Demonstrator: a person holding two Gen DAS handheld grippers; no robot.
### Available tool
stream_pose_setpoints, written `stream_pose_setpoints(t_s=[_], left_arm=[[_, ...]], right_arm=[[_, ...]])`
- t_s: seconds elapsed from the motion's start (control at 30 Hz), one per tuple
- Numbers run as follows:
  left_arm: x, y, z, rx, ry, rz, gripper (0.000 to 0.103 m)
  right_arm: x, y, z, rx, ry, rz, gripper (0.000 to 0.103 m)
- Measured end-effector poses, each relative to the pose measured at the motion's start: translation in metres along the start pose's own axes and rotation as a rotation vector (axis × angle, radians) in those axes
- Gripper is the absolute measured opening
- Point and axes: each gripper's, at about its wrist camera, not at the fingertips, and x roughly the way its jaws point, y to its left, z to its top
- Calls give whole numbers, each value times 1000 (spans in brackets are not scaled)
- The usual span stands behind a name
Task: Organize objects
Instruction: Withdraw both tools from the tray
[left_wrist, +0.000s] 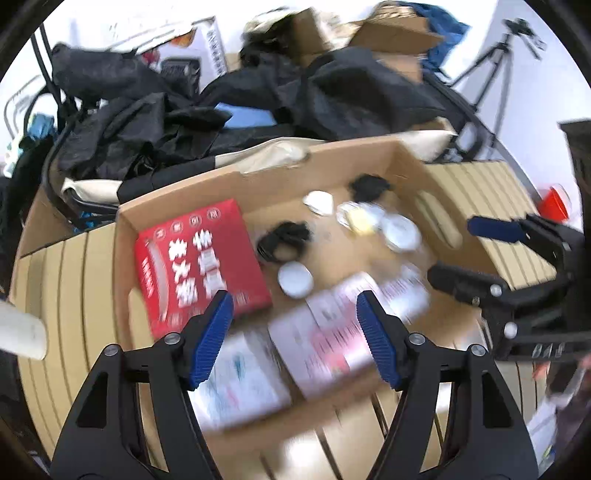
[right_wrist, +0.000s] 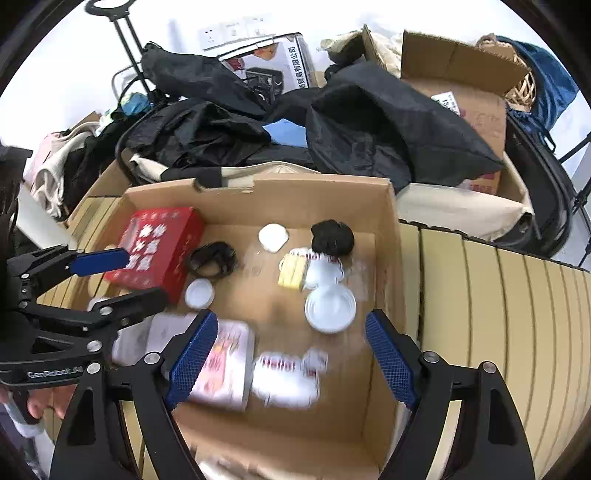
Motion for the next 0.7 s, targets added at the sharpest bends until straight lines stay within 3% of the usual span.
stream_pose_setpoints(t_s=[0.1, 0.17, 0.33, 0.43, 0.57, 0.7], left_arm=[[-50, -15, -36, 38, -55, 5, 73], [-88, -23, -70, 47, -93, 2, 83], [-174, -47, -173, 8, -170, 2, 89], [-206, -69, -233, -4, -202, 3, 99], [-230, -103, -313, -7, -239, -7, 100], [-231, -120, -347, -30, -207, -66, 101]], right_arm=[[-45, 10, -31, -27, -21, 16, 86], [-70, 18, -57, -49, -32, 29, 85], [-154, 48, -163, -107, -101, 29, 86], [-187, 70, -232, -111, -126, -20, 85], [-207, 99, -319, -73, -153, -66, 85], [-210, 112, -374, -10, -159, -38, 85]])
